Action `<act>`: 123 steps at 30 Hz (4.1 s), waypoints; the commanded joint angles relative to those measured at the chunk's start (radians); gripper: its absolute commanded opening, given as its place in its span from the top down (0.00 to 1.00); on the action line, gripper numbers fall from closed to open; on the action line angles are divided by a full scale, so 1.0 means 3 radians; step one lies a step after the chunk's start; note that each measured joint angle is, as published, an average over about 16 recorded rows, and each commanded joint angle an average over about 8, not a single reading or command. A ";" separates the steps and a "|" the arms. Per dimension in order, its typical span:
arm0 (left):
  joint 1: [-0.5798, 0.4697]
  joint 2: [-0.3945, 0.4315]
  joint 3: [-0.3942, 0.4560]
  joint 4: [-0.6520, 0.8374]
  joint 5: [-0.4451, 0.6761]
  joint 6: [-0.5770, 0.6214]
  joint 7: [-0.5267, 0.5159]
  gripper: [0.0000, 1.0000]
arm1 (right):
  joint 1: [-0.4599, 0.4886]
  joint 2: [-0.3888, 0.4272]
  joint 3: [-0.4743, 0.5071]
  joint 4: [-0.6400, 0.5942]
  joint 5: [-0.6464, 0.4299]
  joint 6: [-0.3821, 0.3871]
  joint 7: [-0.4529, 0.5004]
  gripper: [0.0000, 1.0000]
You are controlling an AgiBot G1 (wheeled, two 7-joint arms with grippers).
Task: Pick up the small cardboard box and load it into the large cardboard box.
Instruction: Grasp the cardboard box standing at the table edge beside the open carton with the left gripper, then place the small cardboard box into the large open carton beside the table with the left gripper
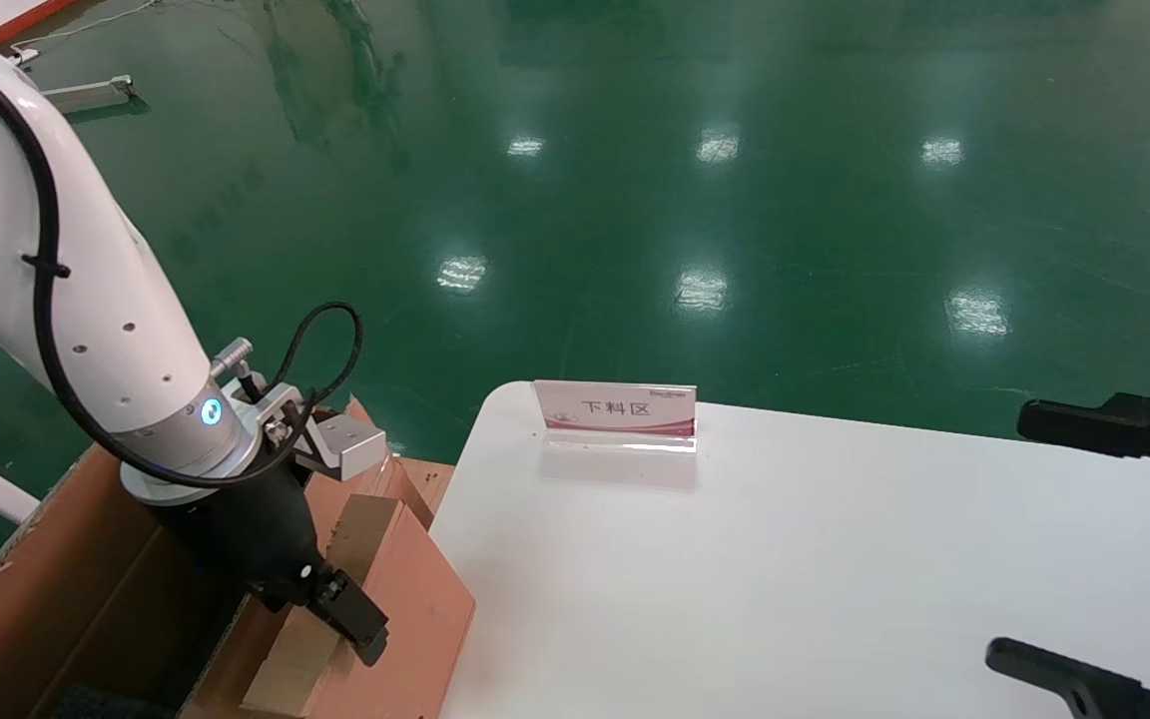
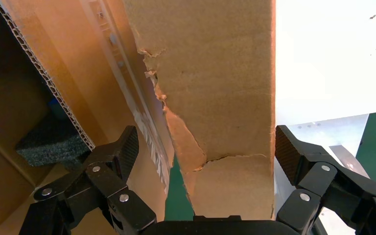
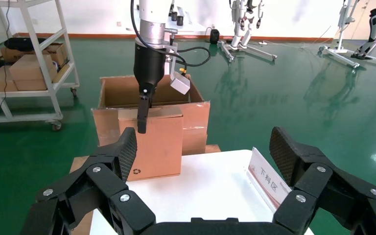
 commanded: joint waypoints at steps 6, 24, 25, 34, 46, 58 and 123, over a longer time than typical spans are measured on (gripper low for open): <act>0.0020 -0.0010 0.0008 0.0000 0.0009 -0.0020 -0.0001 1.00 | 0.0000 0.0000 0.0000 0.0000 0.0000 0.0000 0.0000 1.00; 0.0016 -0.0009 0.0006 0.0000 0.0007 -0.0016 0.0002 1.00 | -0.0001 0.0000 0.0000 -0.0001 0.0000 0.0001 0.0000 1.00; 0.0015 -0.0008 0.0005 0.0000 0.0007 -0.0016 0.0002 1.00 | -0.0001 0.0000 0.0000 -0.0001 0.0000 0.0001 0.0000 1.00; 0.0013 -0.0007 0.0003 0.0000 0.0005 -0.0013 0.0002 1.00 | -0.0001 0.0000 0.0000 -0.0001 0.0000 0.0001 0.0000 0.18; 0.0011 -0.0005 0.0001 -0.0001 0.0002 -0.0011 0.0002 1.00 | -0.0001 0.0000 0.0000 -0.0001 0.0000 0.0001 0.0000 0.00; -0.0059 0.0004 -0.0049 -0.0011 0.0018 0.0006 0.0020 1.00 | 0.0000 0.0001 0.0000 -0.0001 0.0000 0.0001 0.0000 0.00; -0.3369 0.0864 0.3443 0.0112 -0.1131 0.0276 0.0760 1.00 | 0.0000 0.0001 0.0000 -0.0001 0.0000 0.0001 0.0000 0.00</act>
